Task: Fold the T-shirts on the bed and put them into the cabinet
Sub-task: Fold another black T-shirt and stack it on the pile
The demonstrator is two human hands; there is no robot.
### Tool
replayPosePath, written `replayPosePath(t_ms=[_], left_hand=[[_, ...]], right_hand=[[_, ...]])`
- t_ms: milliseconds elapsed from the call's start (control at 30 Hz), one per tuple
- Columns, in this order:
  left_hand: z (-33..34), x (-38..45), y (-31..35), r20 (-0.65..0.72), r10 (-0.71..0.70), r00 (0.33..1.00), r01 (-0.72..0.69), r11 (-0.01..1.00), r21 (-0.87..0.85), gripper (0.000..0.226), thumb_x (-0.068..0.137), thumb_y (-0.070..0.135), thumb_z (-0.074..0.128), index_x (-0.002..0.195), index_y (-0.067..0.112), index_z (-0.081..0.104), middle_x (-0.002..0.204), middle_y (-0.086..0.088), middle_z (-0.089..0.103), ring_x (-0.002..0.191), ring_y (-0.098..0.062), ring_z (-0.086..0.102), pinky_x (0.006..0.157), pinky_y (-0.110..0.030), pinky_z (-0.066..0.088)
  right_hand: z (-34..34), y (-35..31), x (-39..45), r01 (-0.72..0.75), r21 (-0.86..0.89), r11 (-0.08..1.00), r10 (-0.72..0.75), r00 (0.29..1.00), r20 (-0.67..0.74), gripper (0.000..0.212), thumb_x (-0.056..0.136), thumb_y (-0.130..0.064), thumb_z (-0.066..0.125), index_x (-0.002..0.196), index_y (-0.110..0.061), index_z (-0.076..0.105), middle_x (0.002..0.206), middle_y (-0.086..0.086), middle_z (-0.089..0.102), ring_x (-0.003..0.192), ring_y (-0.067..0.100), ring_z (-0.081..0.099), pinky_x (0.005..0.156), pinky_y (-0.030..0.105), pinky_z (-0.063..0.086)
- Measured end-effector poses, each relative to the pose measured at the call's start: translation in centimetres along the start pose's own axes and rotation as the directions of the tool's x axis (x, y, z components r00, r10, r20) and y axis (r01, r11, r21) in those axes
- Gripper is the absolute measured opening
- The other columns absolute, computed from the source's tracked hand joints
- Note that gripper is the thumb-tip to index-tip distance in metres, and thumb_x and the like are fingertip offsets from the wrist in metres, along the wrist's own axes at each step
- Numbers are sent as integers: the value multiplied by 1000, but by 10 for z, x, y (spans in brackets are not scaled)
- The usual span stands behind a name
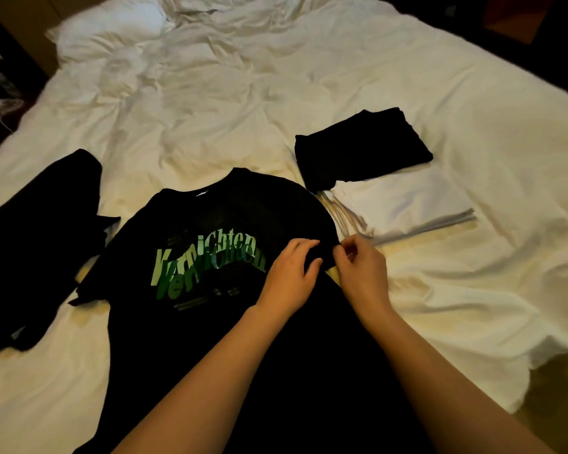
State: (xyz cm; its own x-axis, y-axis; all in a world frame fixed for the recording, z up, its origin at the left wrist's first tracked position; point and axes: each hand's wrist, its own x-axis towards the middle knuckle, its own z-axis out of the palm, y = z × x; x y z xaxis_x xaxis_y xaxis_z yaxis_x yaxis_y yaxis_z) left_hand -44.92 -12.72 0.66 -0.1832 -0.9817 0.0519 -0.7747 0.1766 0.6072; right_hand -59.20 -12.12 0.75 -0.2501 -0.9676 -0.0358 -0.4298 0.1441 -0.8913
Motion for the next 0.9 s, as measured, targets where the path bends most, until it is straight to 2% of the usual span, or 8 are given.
replayPosePath(t_ms=[133,267,367,467,633,733,833,900], left_hand=[[-7,7,-10,-76,123,990,-128,990,-65,44,96,26,66,139,21,58,126,8,58,111,-4,56,94,-21,47],[-17,28,-10,-208,233,950,-248,967,-51,13,93,15,68,106,12,71,102,4,65,92,-5,61,82,-27,52],[-28,47,-2,-233,214,949,-246,962,-121,8,95,14,65,101,13,70,97,9,64,88,-2,60,80,-20,50],[-39,67,11,-200,149,968,-190,960,-203,8,97,16,63,101,19,69,91,17,63,83,2,59,75,-12,46],[-48,96,34,-241,117,963,-179,951,-251,6,98,22,61,99,21,68,90,9,65,84,-5,60,71,-15,45],[-55,115,51,-263,122,957,-188,952,-242,7,98,24,59,97,22,65,92,10,63,87,-2,56,72,-17,45],[-57,136,70,-161,113,981,-165,916,-365,10,100,23,57,91,22,61,84,9,64,72,-3,59,69,-29,50],[-56,150,82,-93,142,986,-166,918,-359,12,100,25,58,88,24,60,87,4,69,77,-10,64,76,-35,52]], right_hand=[[1,-5,0,81,140,987,-80,997,-12,11,97,-21,57,86,-17,56,77,-4,62,71,7,58,60,19,42],[1,-12,6,106,259,960,-105,994,-20,7,97,-18,60,91,-16,56,80,-5,62,70,-1,59,61,10,43],[2,-13,10,50,395,917,-54,999,-3,17,95,-20,64,110,-19,56,96,-10,65,83,-5,63,71,9,48],[9,-10,17,2,346,938,-28,997,69,27,90,-27,71,114,-23,59,96,-15,67,86,-9,64,74,11,50],[13,-9,25,9,382,924,-2,1000,-19,10,96,-24,61,89,-20,65,80,-6,69,74,7,65,67,31,50],[10,-17,27,30,428,903,14,995,-98,8,99,-27,57,92,-23,60,84,-6,67,77,10,63,68,31,49],[4,-23,30,31,441,897,33,990,-135,16,95,-40,62,101,-26,59,91,-9,69,84,7,67,74,33,55],[-1,-26,33,-5,407,913,48,994,-97,22,89,-44,69,103,-28,60,91,-10,71,82,3,68,72,27,54]])
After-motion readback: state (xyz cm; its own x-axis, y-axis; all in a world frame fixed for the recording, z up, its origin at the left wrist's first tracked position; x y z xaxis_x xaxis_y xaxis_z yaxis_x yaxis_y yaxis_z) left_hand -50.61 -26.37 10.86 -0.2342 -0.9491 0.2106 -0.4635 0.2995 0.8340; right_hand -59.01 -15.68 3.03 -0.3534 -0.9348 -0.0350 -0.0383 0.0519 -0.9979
